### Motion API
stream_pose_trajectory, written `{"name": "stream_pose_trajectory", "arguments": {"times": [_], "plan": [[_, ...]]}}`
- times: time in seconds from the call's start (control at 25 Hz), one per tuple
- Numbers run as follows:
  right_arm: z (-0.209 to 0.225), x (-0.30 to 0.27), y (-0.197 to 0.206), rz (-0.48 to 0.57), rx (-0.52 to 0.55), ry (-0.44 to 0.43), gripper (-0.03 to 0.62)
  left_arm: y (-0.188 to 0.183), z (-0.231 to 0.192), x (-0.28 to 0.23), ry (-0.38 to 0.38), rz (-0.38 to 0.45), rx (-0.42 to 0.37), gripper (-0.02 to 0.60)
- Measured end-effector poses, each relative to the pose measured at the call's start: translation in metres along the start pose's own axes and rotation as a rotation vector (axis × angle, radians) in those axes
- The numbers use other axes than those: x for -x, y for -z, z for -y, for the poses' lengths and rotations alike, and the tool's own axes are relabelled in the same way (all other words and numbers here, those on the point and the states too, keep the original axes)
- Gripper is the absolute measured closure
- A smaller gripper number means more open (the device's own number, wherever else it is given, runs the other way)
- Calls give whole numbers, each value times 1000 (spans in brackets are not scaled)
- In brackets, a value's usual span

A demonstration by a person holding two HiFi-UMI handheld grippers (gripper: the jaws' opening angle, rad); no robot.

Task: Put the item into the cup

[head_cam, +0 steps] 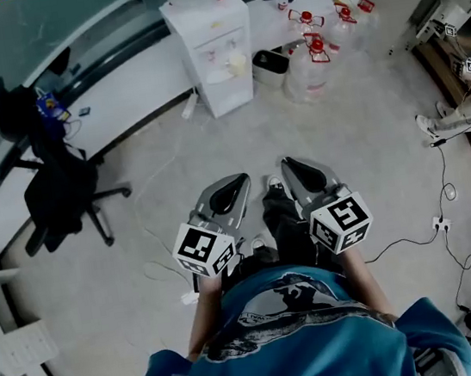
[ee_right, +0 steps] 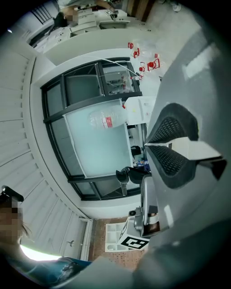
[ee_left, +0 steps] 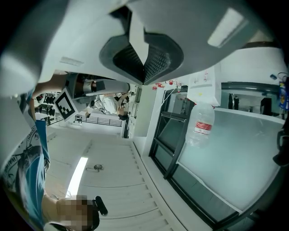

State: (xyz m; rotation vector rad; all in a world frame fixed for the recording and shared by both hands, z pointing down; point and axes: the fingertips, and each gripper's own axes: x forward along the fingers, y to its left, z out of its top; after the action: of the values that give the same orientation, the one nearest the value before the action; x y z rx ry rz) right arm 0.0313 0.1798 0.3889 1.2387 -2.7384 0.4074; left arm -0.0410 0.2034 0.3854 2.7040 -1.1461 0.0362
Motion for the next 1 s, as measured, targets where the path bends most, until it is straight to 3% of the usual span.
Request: {"name": "stream_pose_trajectory", "arguments": {"times": [0.28,0.64,1.0], "plan": [[67,-62,-13,-13,-49,-45,572,-2,-45,-67,-1,-31,4,580],[172,-126,-50,-27,-72,-73,572,-32,-88,-183,11,-65,-8,577],[225,-169,-57,-39,-97,-130,572,-34,-115,-228,-57,-114,-12,572]]}}
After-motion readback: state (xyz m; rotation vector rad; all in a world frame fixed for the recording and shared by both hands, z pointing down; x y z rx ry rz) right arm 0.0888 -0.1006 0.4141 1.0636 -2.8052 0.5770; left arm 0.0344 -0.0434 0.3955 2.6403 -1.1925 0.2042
